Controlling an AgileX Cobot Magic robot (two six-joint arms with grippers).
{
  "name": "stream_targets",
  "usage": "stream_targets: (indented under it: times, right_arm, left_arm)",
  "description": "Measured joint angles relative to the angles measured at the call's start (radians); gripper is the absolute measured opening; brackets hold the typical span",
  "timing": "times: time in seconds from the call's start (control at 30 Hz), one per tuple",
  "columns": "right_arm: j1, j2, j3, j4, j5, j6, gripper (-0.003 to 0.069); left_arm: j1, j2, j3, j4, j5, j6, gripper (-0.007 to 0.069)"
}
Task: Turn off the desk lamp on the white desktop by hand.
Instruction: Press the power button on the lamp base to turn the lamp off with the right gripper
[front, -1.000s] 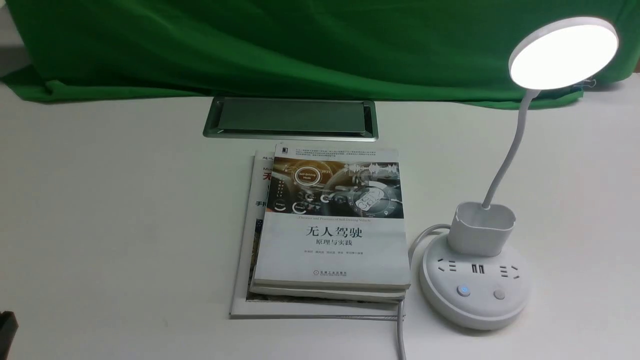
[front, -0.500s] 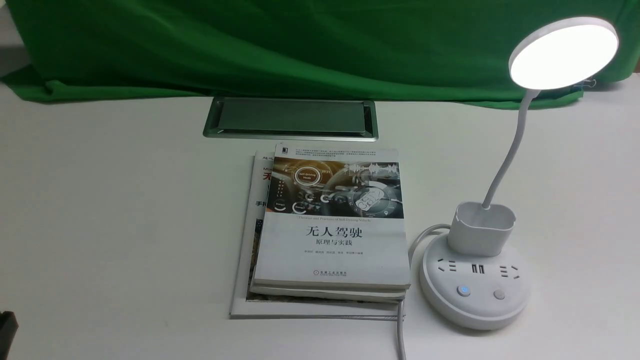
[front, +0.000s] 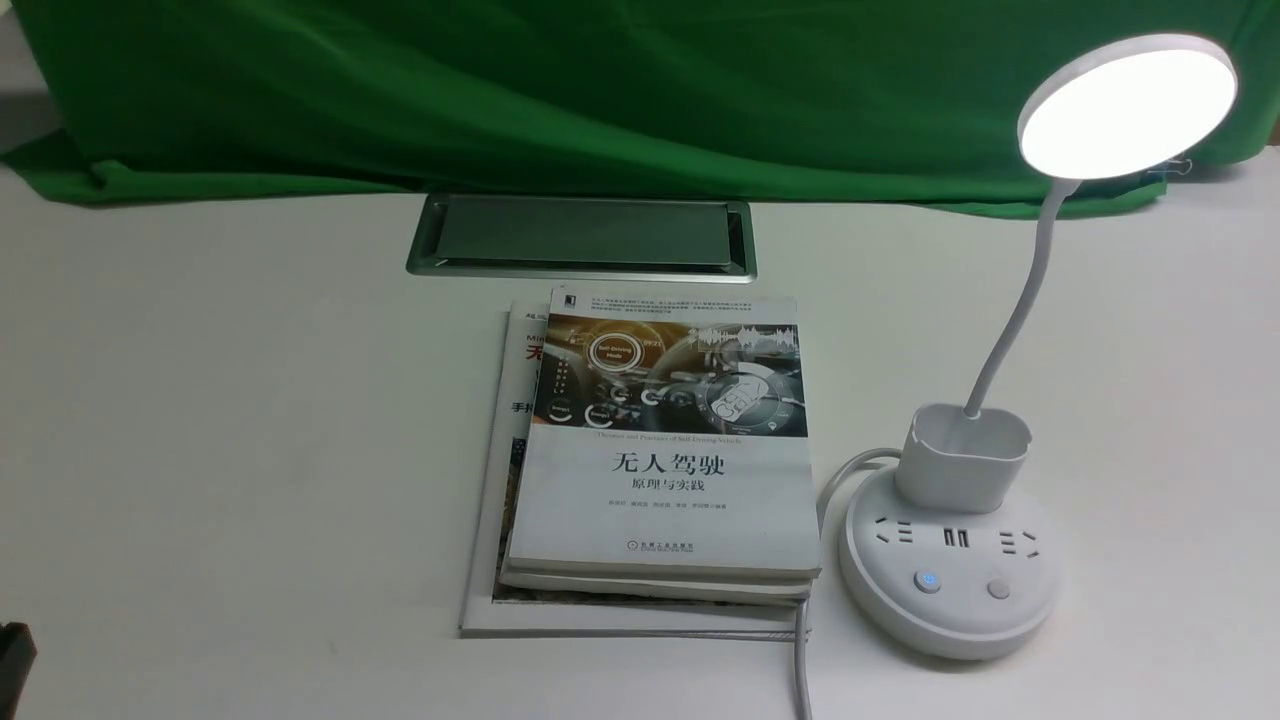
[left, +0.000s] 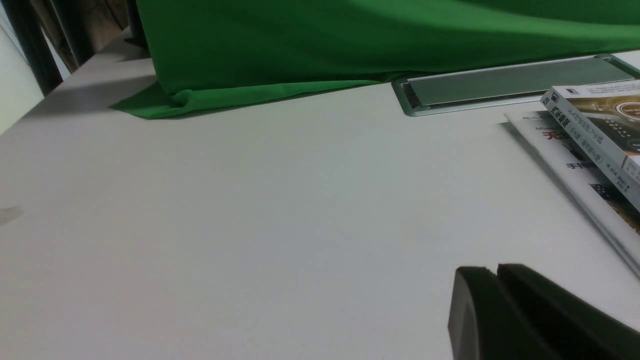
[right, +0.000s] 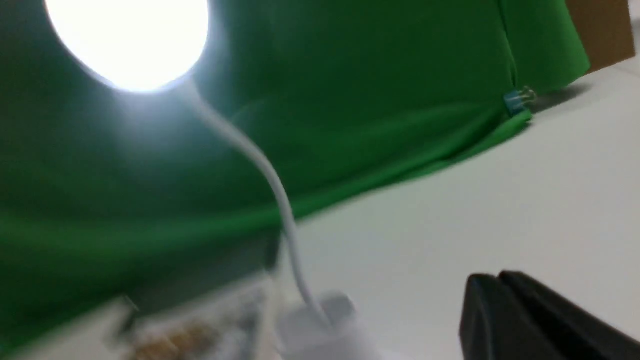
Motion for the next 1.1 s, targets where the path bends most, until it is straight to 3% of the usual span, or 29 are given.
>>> stream_targets:
  times: [0.07, 0.27, 0.47, 0.6, 0.7, 0.97, 1.1]
  right_arm:
    - [0.000, 0.000, 0.000, 0.003, -0.033, 0.069, 0.0055]
    - [0.003, 0.000, -0.002, 0.003, -0.029, 0.107, 0.0055]
    - [0.082, 0.168, -0.212, 0.006, 0.290, -0.106, 0.0055]
    - [0.152, 0.429, -0.450, 0.002, 0.554, -0.265, 0.0050]
    - [0.173, 0.635, -0.585, -0.019, 0.701, -0.305, 0.0050]
    - [0.183, 1.101, -0.808, -0.036, 0.858, -0.378, 0.0049]
    - [0.245, 1.270, -0.884, -0.041, 0.869, -0.394, 0.0048]
  left_arm:
    - [0.000, 0.000, 0.000, 0.000, 0.000, 0.000, 0.0020]
    - [0.000, 0.000, 0.000, 0.000, 0.000, 0.000, 0.0020]
    - [0.000, 0.000, 0.000, 0.000, 0.000, 0.000, 0.0020]
    - [0.000, 0.000, 0.000, 0.000, 0.000, 0.000, 0.0020]
    - [0.000, 0.000, 0.000, 0.000, 0.000, 0.000, 0.0020]
    - [0.000, 0.000, 0.000, 0.000, 0.000, 0.000, 0.0020]
    - [0.000, 0.000, 0.000, 0.000, 0.000, 0.000, 0.0020]
